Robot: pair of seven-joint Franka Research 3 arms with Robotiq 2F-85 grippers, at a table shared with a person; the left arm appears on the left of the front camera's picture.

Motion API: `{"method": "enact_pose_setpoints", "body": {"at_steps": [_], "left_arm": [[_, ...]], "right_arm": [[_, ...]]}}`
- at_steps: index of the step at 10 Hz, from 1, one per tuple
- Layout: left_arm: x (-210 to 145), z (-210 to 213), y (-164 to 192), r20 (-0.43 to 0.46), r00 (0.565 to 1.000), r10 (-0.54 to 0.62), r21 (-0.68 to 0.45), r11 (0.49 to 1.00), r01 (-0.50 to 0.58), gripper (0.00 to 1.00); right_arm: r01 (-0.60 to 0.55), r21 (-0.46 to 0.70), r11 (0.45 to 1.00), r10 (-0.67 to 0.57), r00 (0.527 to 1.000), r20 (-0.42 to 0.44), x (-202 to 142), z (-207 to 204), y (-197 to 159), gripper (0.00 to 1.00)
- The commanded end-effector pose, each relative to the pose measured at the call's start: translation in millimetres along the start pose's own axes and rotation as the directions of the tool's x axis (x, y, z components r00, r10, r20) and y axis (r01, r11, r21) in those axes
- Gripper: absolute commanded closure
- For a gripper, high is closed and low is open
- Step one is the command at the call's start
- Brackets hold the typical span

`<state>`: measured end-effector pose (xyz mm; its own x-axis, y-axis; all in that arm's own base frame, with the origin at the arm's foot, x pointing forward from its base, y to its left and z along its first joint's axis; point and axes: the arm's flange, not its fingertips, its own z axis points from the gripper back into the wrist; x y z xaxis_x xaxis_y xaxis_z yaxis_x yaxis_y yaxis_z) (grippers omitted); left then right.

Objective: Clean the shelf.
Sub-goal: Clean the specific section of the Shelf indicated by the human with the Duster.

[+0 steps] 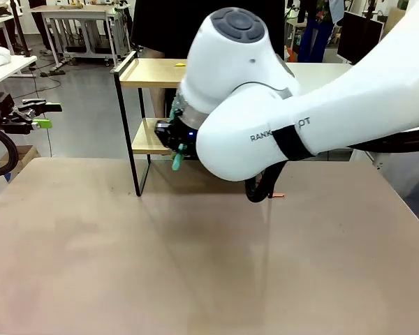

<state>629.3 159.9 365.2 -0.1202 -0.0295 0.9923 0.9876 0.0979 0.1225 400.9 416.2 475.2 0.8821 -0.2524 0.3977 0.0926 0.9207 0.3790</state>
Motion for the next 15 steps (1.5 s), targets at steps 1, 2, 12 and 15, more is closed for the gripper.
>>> {"method": "enact_pose_setpoints", "body": {"at_steps": [1,2,12,15], "left_arm": [[2.4,-0.1,-1.1,0.002,1.0,-0.005,0.001,1.0,0.005,0.0],[2.4,-0.1,-1.1,0.002,1.0,-0.005,0.001,1.0,0.005,0.0],[2.4,-0.1,-1.1,0.002,1.0,-0.005,0.001,1.0,0.005,0.0],[2.4,-0.1,-1.1,0.002,1.0,-0.005,0.001,1.0,0.005,0.0]], "right_arm": [[-0.008,-0.049,0.999,0.006,1.0,-0.028,-5.6,18.4,-28.5,0.87],[-0.006,-0.091,0.996,0.003,0.999,-0.037,-4.5,21.4,-44.6,0.87],[-0.025,-0.413,0.91,0.001,0.998,-0.059,26.7,91.1,-149.2,0.87],[-0.02,-0.378,0.926,-0.005,0.998,-0.065,27.5,86.9,-142.1,0.87]]}}
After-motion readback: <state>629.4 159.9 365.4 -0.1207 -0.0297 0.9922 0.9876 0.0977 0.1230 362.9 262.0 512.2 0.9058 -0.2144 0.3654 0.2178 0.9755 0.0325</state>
